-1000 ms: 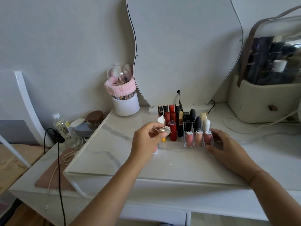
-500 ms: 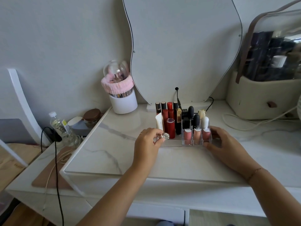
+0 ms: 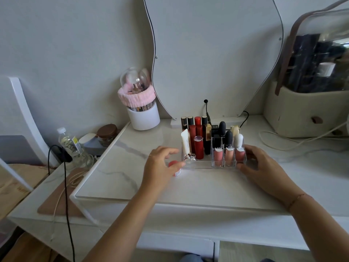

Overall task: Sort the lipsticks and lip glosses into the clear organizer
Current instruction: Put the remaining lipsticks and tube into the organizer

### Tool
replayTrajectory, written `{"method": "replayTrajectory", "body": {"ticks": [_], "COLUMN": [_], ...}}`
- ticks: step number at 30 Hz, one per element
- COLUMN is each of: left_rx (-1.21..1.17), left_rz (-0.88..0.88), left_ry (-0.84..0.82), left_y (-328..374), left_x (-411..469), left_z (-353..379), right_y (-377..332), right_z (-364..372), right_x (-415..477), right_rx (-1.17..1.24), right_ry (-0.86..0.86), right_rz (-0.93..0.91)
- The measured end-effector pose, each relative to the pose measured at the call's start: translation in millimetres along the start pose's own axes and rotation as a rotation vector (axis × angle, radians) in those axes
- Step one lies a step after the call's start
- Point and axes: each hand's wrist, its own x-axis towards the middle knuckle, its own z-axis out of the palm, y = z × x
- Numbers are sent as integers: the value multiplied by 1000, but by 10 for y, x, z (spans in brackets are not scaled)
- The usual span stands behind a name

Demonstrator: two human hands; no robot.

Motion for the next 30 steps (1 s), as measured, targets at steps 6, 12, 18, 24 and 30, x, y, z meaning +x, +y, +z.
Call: {"method": "replayTrajectory", "body": {"ticks": [6,12,18,24,30], "left_rx": [91,-30,-210,-28,65], "left_rz": [-111,-70,-49,79,71], "left_ry": [-205,-120,45,150,219], "left_y": [-145,-44,270,518,650], "left_x": [-49,-109,-187,-207,-204], "left_z": [-198,-118,107,475,650], "right_y": [4,1,-7,9,15], "right_z": [6,-2,-1,3,8], "right_x": [4,-1,0,0,5], "right_rx": [-2,-11,-2,7,8], "right_ry": [-3,-2,7,9,6], "right_rz": [5,3,-2,-6,-3]}}
